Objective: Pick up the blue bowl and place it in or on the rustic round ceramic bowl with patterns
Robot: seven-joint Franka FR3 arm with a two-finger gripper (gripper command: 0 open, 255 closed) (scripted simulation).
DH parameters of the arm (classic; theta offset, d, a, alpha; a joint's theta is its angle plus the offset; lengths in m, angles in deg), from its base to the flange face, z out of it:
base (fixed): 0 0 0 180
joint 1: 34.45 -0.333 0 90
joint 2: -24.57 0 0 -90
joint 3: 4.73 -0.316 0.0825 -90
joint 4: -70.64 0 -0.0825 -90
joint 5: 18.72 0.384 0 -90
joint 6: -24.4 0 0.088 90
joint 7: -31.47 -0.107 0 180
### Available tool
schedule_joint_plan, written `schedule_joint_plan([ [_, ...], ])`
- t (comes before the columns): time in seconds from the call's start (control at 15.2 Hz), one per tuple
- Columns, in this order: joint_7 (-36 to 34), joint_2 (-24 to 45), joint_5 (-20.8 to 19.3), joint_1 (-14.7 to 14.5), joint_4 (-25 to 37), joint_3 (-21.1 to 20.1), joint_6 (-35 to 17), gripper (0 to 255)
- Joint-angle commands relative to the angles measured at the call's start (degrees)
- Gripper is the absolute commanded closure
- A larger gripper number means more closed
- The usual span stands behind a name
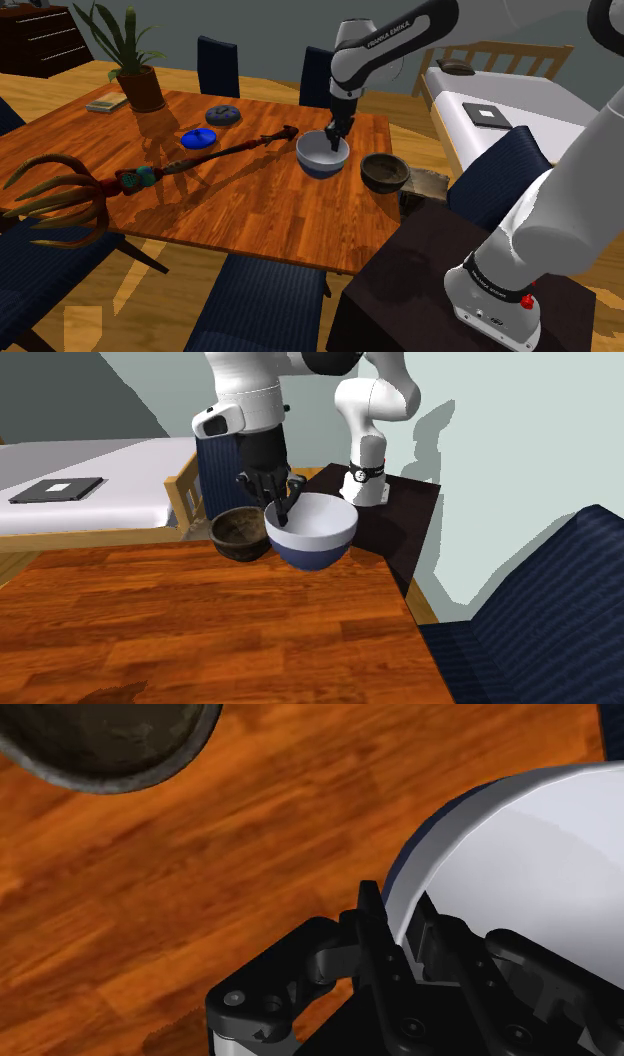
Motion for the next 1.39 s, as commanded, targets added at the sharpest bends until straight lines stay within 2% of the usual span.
schedule_joint_plan([
  [0.0,2.6,-1.0,-0.2,1.4,-0.9,1.3,0.3,255],
  [0.66,15.9,-3.9,-2.2,8.5,-3.2,8.8,2.1,255],
  [1.32,29.5,-1.4,-3.2,15.3,0.9,16.2,4.6,255],
])
